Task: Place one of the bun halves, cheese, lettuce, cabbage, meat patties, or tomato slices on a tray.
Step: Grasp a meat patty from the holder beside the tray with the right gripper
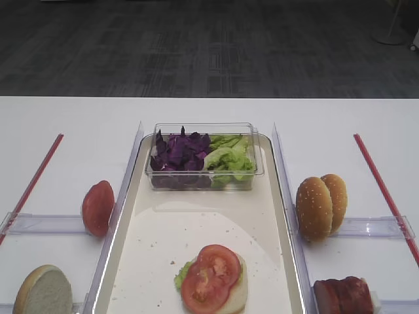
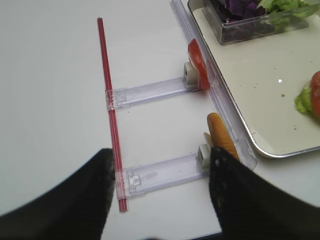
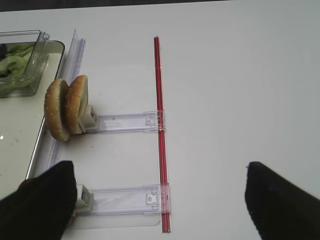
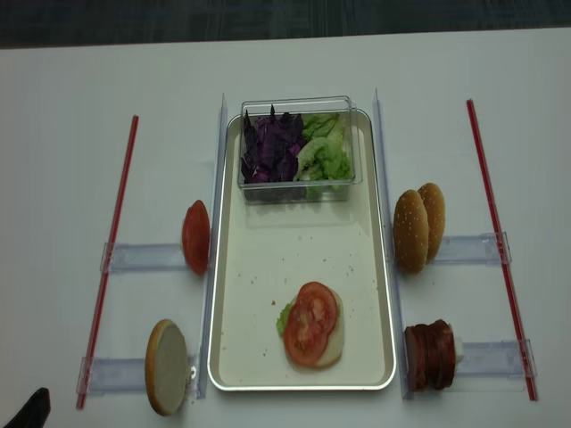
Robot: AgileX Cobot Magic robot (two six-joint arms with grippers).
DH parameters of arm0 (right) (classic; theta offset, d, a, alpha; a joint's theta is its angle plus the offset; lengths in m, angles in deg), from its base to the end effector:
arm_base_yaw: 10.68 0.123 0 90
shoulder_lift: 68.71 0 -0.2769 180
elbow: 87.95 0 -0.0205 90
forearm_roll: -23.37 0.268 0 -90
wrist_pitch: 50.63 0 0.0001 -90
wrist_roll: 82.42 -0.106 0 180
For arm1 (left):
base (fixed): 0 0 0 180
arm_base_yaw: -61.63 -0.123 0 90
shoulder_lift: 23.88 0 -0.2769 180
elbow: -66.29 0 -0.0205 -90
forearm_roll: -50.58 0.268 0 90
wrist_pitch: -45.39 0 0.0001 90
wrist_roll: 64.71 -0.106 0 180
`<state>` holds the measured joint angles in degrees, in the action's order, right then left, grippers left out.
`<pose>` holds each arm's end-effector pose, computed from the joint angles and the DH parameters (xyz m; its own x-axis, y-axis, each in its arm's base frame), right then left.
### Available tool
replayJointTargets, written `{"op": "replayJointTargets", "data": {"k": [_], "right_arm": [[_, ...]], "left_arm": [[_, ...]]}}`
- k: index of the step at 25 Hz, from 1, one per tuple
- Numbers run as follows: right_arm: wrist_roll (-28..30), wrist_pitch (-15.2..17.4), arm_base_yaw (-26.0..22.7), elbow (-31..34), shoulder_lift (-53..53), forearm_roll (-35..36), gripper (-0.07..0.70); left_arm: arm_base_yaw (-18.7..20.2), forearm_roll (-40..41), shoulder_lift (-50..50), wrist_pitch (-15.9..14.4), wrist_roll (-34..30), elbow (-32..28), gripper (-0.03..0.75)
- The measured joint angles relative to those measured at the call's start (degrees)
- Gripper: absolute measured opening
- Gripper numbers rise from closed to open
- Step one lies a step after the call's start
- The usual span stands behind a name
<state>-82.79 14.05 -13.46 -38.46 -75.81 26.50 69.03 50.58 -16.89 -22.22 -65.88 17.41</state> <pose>0.0283 0.0039 0.2669 -0.5175 0.0550 -0.8539 0.0217 0.9985 0.0511 0.0237 -0.0031 0.2655 -0.5443 0.0913 -0.8339 0.1399 0.9900 0.0170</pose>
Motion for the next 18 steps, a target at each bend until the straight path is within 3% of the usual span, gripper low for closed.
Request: {"op": "replayJointTargets", "data": {"k": [18], "right_arm": [[-0.2, 0.0, 0.0, 0.0, 0.0, 0.0, 0.692]], "left_arm": [[0.0, 0.0, 0.0, 0.0, 0.0, 0.0, 0.384]]}}
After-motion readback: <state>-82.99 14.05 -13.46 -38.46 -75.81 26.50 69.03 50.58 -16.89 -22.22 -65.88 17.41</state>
